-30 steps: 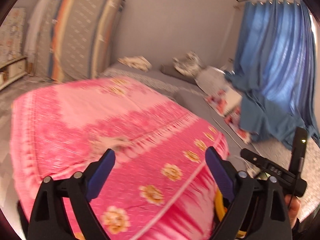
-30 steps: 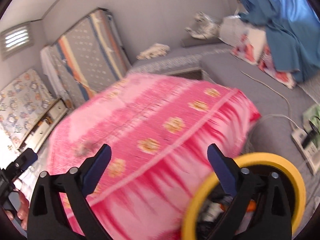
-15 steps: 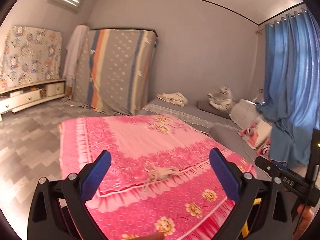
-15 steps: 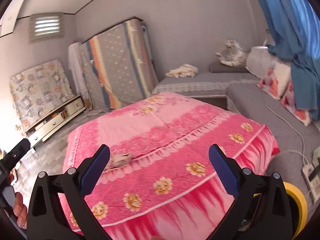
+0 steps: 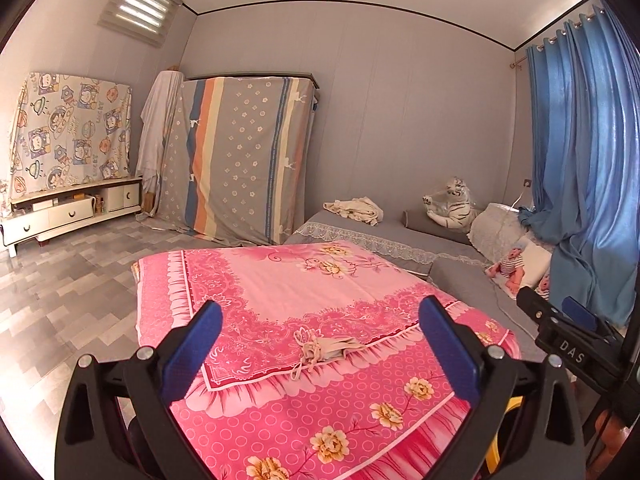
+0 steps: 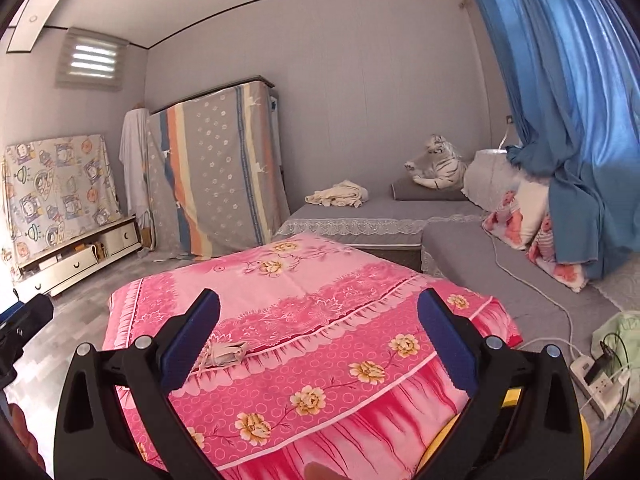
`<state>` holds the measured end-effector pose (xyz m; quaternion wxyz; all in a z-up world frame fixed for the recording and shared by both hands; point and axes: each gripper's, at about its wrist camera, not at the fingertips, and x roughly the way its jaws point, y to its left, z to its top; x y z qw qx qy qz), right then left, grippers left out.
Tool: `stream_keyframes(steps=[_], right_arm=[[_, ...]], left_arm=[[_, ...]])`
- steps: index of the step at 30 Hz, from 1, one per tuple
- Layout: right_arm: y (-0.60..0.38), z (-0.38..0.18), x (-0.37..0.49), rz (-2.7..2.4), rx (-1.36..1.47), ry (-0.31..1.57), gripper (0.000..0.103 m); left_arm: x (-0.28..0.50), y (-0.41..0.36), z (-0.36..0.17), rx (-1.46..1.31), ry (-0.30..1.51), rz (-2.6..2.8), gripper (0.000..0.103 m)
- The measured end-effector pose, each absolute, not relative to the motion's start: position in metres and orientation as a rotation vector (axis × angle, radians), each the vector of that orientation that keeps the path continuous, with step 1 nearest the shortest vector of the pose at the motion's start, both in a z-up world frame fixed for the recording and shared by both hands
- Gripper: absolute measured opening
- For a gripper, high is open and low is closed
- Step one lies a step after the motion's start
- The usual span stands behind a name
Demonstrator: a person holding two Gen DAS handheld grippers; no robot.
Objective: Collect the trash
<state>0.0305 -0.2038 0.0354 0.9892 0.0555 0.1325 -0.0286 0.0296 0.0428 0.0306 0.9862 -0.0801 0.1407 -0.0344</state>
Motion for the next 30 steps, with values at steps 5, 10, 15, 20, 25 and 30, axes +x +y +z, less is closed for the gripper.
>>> stream_keyframes(steps=[5,10,15,20,25,30], right_arm=[[-0.207,0.028,0.029,-0.068,0.142,0.273,0.094],[-0.206,0.018,0.029,-0.056,0.159,0.289,0.094],[-0.206,0.014,0.032,-0.051,0.167,0.302,0.094],[-0.205,0.012,0.029,-0.058,0.165,0.299,0.094],[-0.208,0.012,0.029,-0.057,0.172,0.296,0.095],[-0.206,0.011,0.029,-0.053,0.167,0.290,0.095]], left_arm=[[0.024,0.038,0.027,-0.157,0.273,-0.067,0.095],[0.024,0.034,0.026,-0.154,0.266,-0.069,0.095],[0.023,0.034,0.026,-0.161,0.263,-0.074,0.095],[0.025,0.034,0.024,-0.167,0.268,-0.079,0.095],[0.026,0.036,0.023,-0.174,0.273,-0.082,0.095],[0.026,0.036,0.022,-0.178,0.274,-0.084,0.095]])
